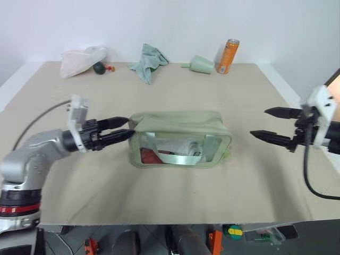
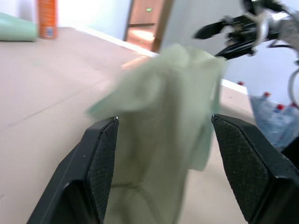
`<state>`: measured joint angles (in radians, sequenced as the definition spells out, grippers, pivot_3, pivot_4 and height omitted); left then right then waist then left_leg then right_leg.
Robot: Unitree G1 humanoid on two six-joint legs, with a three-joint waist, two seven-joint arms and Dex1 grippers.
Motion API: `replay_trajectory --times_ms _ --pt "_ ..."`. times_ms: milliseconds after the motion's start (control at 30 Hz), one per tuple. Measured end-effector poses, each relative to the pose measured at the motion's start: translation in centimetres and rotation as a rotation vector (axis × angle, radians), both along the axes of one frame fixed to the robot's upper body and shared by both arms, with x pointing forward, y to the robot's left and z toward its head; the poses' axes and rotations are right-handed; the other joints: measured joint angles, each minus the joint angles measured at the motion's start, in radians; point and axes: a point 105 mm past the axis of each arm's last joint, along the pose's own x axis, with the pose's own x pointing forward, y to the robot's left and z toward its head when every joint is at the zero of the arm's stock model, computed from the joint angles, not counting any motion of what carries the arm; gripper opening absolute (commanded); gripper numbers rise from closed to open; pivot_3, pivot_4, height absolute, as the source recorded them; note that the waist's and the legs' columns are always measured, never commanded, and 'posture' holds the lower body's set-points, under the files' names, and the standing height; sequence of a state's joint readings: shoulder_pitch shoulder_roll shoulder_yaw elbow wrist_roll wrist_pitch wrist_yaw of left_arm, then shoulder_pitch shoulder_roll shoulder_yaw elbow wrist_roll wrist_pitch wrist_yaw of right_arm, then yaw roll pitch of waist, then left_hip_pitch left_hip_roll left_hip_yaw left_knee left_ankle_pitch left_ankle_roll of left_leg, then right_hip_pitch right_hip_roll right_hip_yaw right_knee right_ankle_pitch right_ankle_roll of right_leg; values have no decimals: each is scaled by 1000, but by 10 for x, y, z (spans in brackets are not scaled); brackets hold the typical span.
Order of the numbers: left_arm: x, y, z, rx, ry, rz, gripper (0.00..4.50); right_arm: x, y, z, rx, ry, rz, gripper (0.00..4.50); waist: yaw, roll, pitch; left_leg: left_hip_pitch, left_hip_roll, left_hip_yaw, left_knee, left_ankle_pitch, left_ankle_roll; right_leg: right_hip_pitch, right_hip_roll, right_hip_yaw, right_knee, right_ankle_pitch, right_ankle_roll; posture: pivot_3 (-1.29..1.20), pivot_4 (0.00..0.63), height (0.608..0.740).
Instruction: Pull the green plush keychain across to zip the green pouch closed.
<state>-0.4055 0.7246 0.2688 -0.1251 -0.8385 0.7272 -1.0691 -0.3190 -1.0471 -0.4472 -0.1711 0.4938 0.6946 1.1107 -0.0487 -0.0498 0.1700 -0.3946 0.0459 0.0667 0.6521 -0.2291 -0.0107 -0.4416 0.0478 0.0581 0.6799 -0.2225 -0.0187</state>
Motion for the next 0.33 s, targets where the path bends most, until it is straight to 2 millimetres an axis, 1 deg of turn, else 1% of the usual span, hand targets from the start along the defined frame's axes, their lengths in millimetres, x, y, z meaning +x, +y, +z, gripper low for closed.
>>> replay_trajectory --times_ms 67,167,200,233,333 --pt "-4 17 6 -11 1 43 3367 -8 -5 8 53 -15 -10 4500 0 0 0 1 0 -1 0 0 0 0 1 -1 0 0 0 0 150 740" --pt "-7 42 11 -3 1 119 3367 -20 -1 12 95 -12 9 4500 1 0 0 1 1 -2 0 0 0 1 1 -2 0 -1 -1 0 150 740" --pt "-7 51 9 4 13 152 3367 -23 2 12 112 -13 17 4500 1 0 0 2 1 -2 -1 0 0 1 1 -2 0 -1 -1 0 150 740" --pt "-6 56 7 1 24 170 3367 -25 4 10 124 -10 21 4500 1 0 0 2 1 -2 -1 0 0 1 0 -2 0 -1 -1 0 150 740" --pt "-3 64 -6 11 63 202 3367 -25 9 5 150 -3 20 4500 2 0 0 2 0 -1 0 0 0 1 -1 -2 0 -1 -2 0 150 740"
